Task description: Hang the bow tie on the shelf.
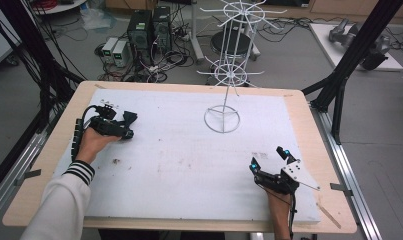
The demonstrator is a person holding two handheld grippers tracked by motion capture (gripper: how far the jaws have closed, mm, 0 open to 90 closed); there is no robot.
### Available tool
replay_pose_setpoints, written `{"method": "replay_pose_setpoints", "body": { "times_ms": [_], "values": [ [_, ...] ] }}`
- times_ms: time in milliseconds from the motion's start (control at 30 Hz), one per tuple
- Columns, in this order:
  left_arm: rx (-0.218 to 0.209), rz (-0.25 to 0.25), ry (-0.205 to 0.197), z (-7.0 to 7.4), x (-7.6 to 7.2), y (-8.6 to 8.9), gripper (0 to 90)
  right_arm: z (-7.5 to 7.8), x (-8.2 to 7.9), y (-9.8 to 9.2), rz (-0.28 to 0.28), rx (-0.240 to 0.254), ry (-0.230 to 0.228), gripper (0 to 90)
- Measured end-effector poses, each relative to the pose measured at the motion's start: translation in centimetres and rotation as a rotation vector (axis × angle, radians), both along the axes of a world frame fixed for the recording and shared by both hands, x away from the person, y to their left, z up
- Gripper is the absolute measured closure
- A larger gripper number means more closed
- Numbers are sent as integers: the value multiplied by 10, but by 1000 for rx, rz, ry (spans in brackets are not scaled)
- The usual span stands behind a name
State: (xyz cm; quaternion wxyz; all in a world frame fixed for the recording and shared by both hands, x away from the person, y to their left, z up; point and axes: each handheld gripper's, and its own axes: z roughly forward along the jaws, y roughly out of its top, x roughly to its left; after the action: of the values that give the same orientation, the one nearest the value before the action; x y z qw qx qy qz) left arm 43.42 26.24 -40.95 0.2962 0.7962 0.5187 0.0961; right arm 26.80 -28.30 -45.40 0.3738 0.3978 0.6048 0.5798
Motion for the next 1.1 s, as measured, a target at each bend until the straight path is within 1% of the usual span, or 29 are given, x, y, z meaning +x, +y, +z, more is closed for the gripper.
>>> {"method": "replay_pose_setpoints", "body": {
  "times_ms": [100,133,233,300,333,400,467,633,700,733,800,867,933,967,1000,1067,1100],
  "values": [
    [11,9,7,-1,1,0,353,0,0,0,0,1,1,26],
    [23,11,13,-1,2,0,358,0,0,0,0,1,1,26],
    [31,18,15,-2,3,-1,368,0,0,0,0,1,1,26],
    [34,17,29,-4,4,-2,388,0,0,0,-2,4,5,26],
    [33,23,27,-5,4,-2,388,0,0,0,-2,4,5,26],
    [42,22,38,-6,5,-3,387,0,0,0,0,1,1,26],
    [43,29,45,-7,6,-4,385,0,0,0,0,1,1,26],
    [45,39,56,-8,7,-3,430,0,0,0,-1,-2,-1,26],
    [37,58,57,-9,8,-3,454,0,0,1,-2,2,4,26],
    [29,62,58,-9,8,-2,463,0,0,0,-1,0,2,26],
    [31,63,58,-9,8,-1,473,0,0,0,-1,1,1,26],
    [31,68,57,-9,8,-1,516,0,-1,0,-2,3,1,26],
    [36,71,61,-8,8,-1,533,0,-1,0,-1,4,3,26],
    [34,73,60,-8,7,-1,556,0,-1,0,-1,2,1,26],
    [35,75,60,-8,7,-2,597,0,-1,1,0,3,4,26],
    [41,76,57,-8,7,-2,612,0,-1,1,-1,5,3,26],
    [42,78,58,-8,7,-2,634,0,-1,1,0,4,3,26]
  ]
}}
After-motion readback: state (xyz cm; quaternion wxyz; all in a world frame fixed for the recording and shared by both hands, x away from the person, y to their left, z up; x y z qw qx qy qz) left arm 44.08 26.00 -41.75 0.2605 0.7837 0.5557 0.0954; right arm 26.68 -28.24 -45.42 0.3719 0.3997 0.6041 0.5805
